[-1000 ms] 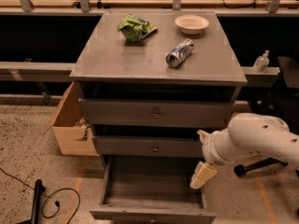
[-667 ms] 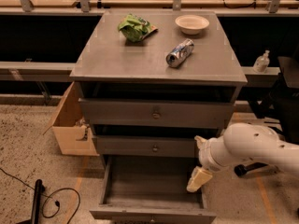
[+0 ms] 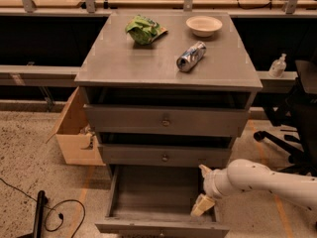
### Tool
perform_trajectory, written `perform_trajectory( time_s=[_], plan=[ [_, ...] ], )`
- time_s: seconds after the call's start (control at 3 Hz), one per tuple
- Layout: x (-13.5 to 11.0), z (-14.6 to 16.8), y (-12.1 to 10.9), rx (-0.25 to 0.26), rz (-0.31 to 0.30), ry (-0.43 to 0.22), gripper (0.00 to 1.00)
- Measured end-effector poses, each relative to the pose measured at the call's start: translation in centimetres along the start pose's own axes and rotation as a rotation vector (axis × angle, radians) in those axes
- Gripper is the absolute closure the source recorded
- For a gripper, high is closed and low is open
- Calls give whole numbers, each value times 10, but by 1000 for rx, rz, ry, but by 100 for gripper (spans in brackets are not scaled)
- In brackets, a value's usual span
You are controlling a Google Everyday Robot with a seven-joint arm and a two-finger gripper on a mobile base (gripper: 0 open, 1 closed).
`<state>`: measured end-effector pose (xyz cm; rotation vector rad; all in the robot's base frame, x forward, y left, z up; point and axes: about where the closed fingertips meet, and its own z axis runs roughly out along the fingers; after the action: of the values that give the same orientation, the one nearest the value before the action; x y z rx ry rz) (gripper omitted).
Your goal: Close bottom drawer
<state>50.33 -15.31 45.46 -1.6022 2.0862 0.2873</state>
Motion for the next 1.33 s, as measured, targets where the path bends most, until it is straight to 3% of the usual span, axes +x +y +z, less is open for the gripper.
perform_trajectory(
  time_s=[0.67,1.0,1.33],
  plan=[
    [45,101,12,-32,52,-8,0],
    [48,111,16,-37,63,-8,1],
    [63,139,28,-71,84,-6,24]
  ],
)
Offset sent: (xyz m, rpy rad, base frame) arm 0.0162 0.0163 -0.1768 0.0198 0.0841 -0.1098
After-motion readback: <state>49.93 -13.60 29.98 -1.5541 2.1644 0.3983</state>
